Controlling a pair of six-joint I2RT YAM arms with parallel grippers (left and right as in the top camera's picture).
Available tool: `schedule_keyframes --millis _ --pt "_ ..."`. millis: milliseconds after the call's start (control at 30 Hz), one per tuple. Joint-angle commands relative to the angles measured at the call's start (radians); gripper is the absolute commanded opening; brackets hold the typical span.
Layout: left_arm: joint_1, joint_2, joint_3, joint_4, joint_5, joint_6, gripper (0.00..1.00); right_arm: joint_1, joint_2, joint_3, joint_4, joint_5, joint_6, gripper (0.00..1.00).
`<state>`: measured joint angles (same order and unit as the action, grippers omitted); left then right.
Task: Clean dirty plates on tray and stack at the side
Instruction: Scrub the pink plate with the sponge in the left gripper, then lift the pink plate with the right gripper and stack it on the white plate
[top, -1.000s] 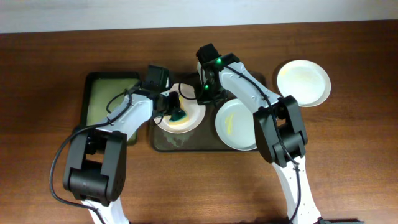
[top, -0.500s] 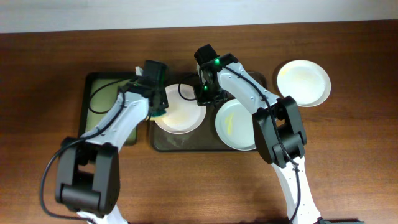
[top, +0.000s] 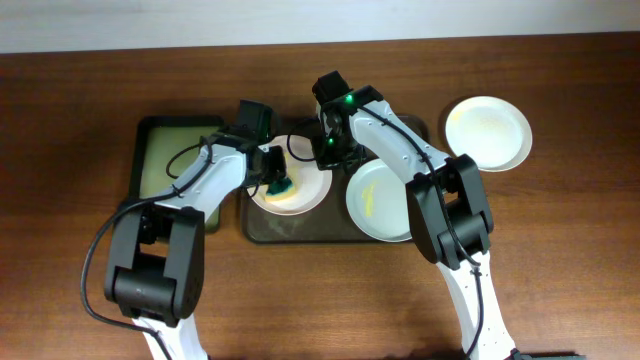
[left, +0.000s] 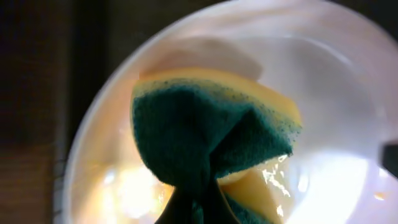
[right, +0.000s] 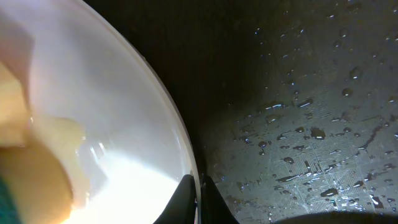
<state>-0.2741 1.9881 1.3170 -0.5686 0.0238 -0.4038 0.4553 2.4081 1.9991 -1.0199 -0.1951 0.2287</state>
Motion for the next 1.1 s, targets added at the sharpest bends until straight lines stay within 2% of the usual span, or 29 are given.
schedule_keyframes --millis 0,100,167,367,433,533,633,767,900,967,1067 --pt "0.017 0.002 -0.006 -0.053 -0.372 0.016 0.00 -0.002 0.013 -0.003 -0.013 0.077 -0.011 0.04" --pt "0.017 -0.066 -0.006 -0.070 -0.512 0.016 0.00 -0.002 0.013 -0.003 -0.012 0.077 -0.011 0.04" --pt "0.017 -0.114 -0.005 -0.064 -0.542 0.016 0.00 -0.002 0.013 -0.003 -0.012 0.077 -0.011 0.04" --pt "0.023 -0.317 -0.005 -0.071 -0.540 0.008 0.00 -0.004 -0.033 0.033 -0.011 0.077 -0.056 0.04" --pt "0.051 -0.366 -0.005 -0.108 -0.499 0.000 0.00 -0.002 -0.067 0.063 -0.018 0.092 -0.075 0.04" --pt "0.155 -0.391 -0.005 -0.182 -0.351 -0.022 0.00 0.021 -0.146 0.093 -0.041 0.291 -0.106 0.04" --pt "0.329 -0.388 -0.006 -0.242 -0.098 -0.022 0.00 0.095 -0.223 0.098 -0.067 0.551 -0.153 0.04" --pt "0.435 -0.387 -0.007 -0.268 -0.080 -0.021 0.00 0.237 -0.265 0.098 -0.069 0.929 -0.273 0.04" --pt "0.467 -0.386 -0.007 -0.271 -0.079 -0.021 0.00 0.388 -0.265 0.098 -0.066 1.268 -0.391 0.04" --pt "0.467 -0.386 -0.008 -0.272 -0.079 -0.021 0.00 0.462 -0.265 0.098 -0.065 1.487 -0.544 0.04" --pt "0.467 -0.385 -0.011 -0.272 -0.079 -0.021 0.00 0.499 -0.265 0.098 -0.065 1.583 -0.648 0.04"
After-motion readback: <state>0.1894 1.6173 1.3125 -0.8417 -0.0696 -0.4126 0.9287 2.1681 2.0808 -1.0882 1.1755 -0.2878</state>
